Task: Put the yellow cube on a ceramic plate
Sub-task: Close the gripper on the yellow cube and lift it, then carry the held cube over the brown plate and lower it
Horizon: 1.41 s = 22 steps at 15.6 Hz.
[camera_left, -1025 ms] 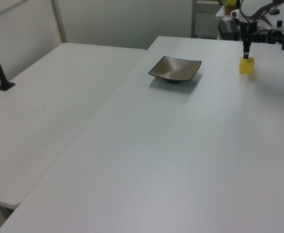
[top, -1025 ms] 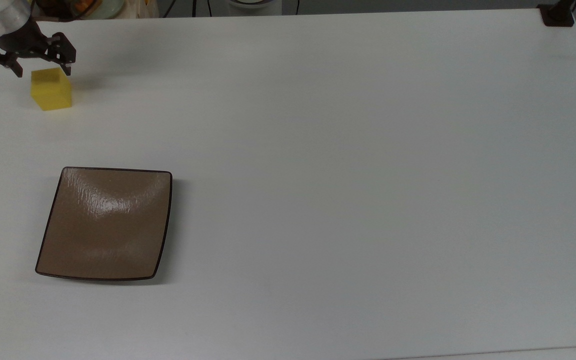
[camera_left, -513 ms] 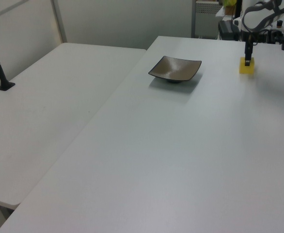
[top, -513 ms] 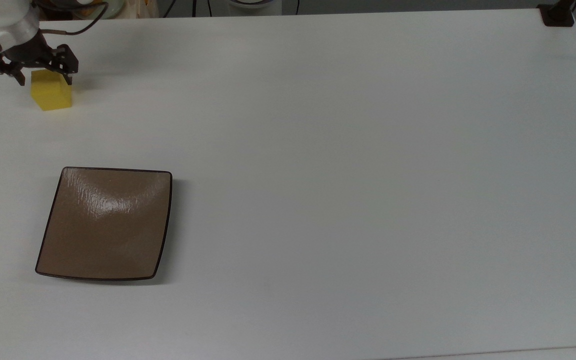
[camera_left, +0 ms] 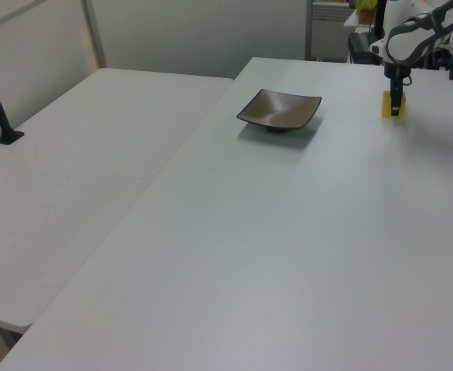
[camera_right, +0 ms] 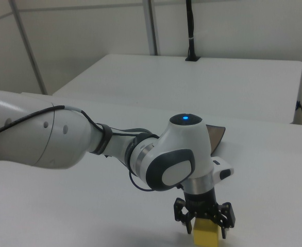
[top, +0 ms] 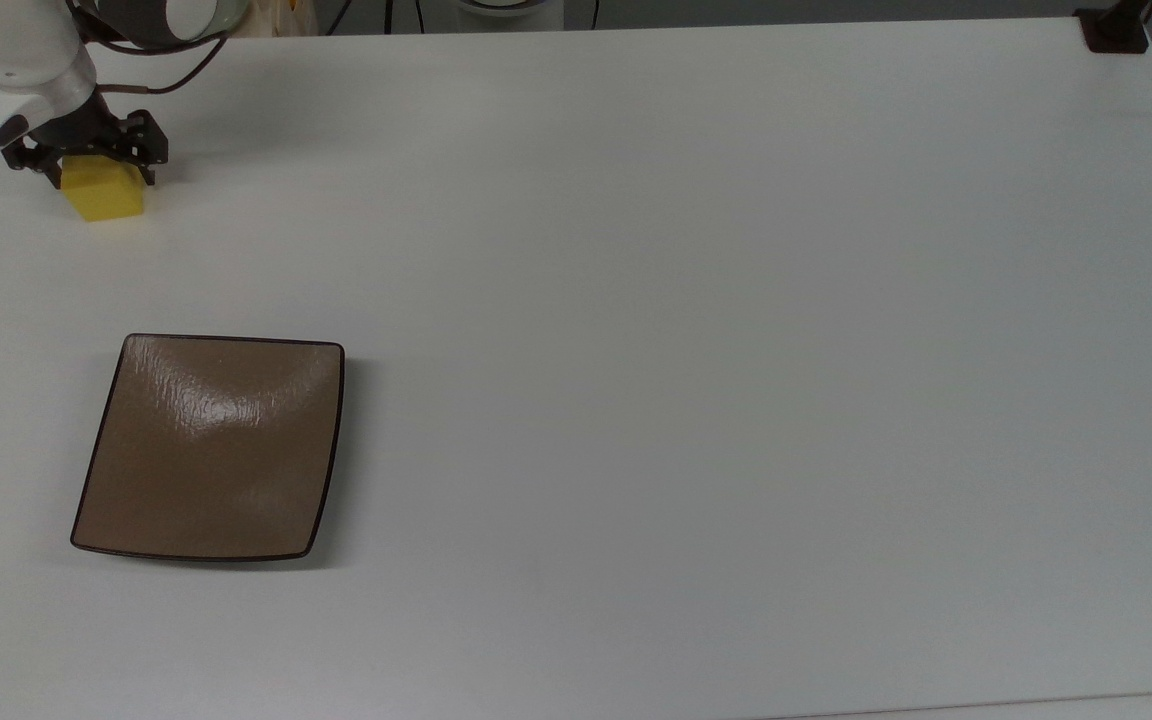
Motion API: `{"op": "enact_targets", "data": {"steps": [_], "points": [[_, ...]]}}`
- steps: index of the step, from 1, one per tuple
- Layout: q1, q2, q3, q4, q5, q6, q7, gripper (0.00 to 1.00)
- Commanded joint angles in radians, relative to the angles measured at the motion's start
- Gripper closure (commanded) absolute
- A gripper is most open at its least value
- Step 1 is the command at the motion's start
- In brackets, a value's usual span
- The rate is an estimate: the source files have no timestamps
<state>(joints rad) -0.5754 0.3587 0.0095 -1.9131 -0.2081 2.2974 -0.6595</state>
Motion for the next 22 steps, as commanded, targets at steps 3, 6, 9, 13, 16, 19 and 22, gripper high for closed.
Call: {"op": "enact_targets", "data": {"steps": [3, 6, 9, 13, 16, 19, 22], "points": [[-0.001, -0.017, -0.005, -0.026, -0.019, 0.03, -0.014, 0.23], [-0.001, -0.017, -0.005, -0.024, -0.02, 0.025, -0.023, 0.41], [-0.001, -0.018, -0.005, -0.021, -0.019, 0.014, -0.037, 0.66], [0.0, -0.035, -0.003, -0.014, -0.019, -0.025, -0.035, 0.93], [0.017, -0.078, -0.002, 0.037, -0.005, -0.142, -0.043, 0.93], [0.049, -0.11, 0.001, 0.13, 0.024, -0.29, -0.043, 0.93], [0.077, -0.153, 0.0, 0.222, 0.093, -0.445, -0.042, 0.93]]}}
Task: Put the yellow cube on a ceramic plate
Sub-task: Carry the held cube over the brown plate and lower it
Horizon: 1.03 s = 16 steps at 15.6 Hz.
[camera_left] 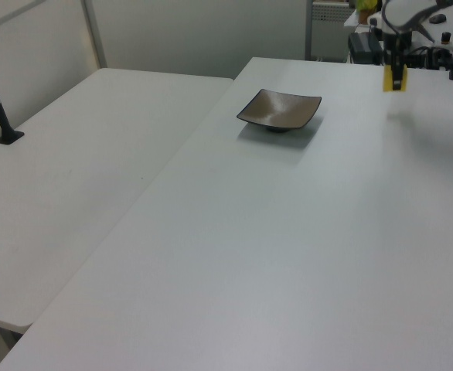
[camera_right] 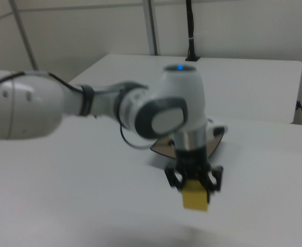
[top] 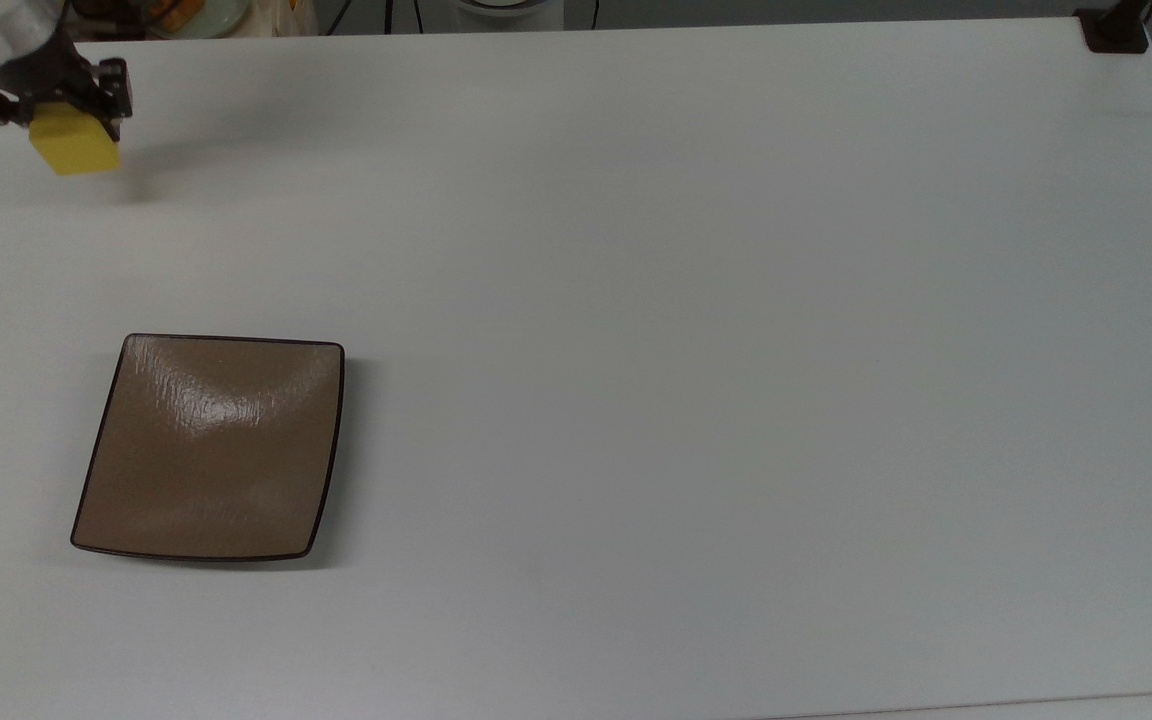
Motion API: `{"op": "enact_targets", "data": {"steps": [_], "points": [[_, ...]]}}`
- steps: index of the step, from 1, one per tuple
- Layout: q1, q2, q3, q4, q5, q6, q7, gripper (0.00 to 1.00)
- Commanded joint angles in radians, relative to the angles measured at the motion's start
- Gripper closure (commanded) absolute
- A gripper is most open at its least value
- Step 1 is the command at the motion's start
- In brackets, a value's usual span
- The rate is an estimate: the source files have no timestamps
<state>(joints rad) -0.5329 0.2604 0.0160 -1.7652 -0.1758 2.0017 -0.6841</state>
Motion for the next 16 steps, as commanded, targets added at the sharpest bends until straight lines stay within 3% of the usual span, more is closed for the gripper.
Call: {"op": "enact_targets", "data": {"steps": [1, 5, 10, 16], "points": [[0.045, -0.061, -0.007, 0.116, 0.074, -0.209, -0.015, 0.93], [0.123, -0.081, -0.018, 0.213, 0.185, -0.316, 0.003, 0.93], [0.192, -0.073, -0.018, 0.217, 0.226, -0.291, 0.122, 0.93], [0.226, 0.011, -0.015, 0.237, 0.303, -0.051, 0.167, 0.93]]}}
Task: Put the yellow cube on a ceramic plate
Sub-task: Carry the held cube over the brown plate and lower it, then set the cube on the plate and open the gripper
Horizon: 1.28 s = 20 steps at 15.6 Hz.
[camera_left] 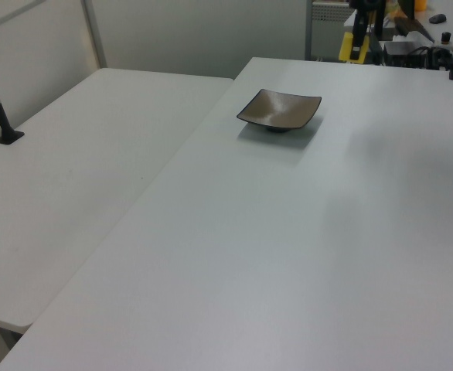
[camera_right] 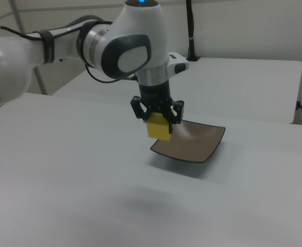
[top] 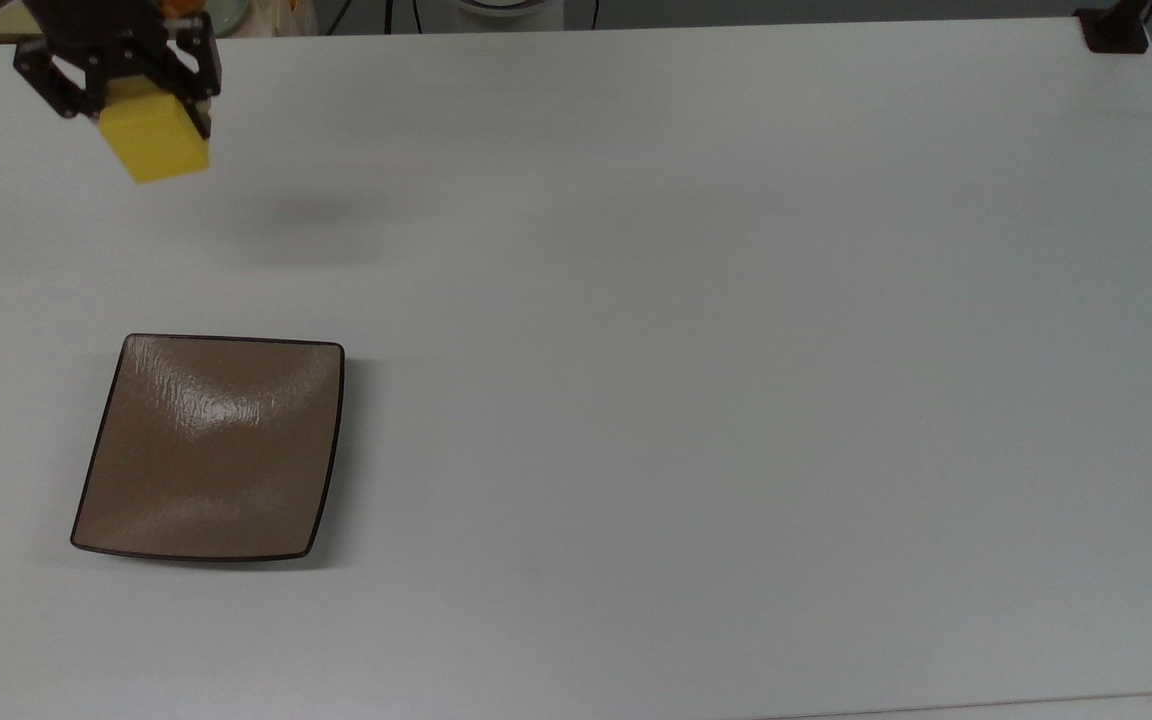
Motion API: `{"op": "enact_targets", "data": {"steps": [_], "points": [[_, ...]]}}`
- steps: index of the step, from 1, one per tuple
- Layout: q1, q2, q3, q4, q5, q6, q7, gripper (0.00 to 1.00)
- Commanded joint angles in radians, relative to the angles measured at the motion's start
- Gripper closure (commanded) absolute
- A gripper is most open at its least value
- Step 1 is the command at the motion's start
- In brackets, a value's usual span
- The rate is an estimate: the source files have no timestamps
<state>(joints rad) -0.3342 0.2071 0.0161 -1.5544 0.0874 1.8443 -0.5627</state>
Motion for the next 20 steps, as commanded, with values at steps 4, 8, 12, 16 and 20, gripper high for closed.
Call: {"op": "enact_targets", "data": {"steps": [4, 8, 12, 16, 20], "points": [[0.05, 0.179, -0.015, 0.124, 0.041, 0.205, 0.133, 0.93], [0.092, 0.333, -0.015, 0.244, 0.04, 0.305, 0.217, 0.93], [0.119, 0.426, -0.018, 0.307, 0.04, 0.378, 0.227, 0.93], [0.167, 0.532, -0.045, 0.373, 0.034, 0.447, 0.225, 0.92], [0.169, 0.568, -0.065, 0.37, 0.028, 0.477, 0.222, 0.9]]}}
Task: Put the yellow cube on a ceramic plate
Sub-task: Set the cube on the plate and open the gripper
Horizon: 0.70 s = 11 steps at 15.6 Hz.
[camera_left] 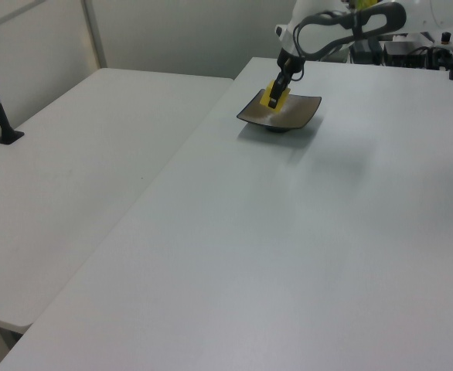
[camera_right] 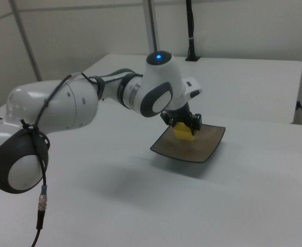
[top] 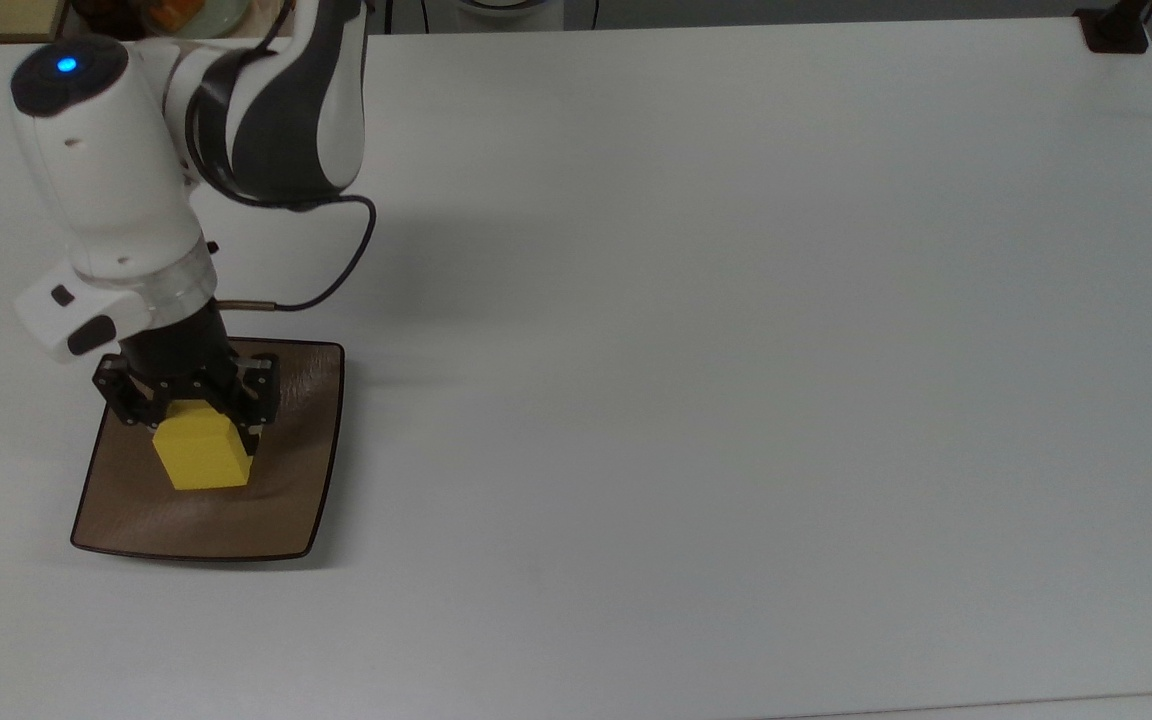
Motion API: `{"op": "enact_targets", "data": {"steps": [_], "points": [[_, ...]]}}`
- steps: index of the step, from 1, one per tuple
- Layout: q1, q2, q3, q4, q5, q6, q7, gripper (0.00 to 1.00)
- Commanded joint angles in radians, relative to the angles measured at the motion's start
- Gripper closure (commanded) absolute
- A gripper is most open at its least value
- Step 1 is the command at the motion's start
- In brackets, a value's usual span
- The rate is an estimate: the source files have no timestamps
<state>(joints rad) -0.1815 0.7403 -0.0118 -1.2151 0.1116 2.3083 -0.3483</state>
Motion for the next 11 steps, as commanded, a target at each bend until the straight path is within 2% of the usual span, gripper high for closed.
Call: {"op": "enact_targets", "data": {"steps": [1, 7, 9, 10, 11], "points": [[0.017, 0.04, -0.042, 0.026, 0.003, 0.013, 0.006, 0.89], [0.016, 0.042, -0.053, -0.003, -0.003, 0.034, 0.003, 0.86], [0.016, 0.042, -0.053, -0.012, -0.004, 0.036, 0.003, 0.83], [0.016, 0.042, -0.053, -0.017, -0.003, 0.036, 0.003, 0.75], [0.016, 0.042, -0.053, -0.023, -0.003, 0.039, 0.005, 0.63]]}}
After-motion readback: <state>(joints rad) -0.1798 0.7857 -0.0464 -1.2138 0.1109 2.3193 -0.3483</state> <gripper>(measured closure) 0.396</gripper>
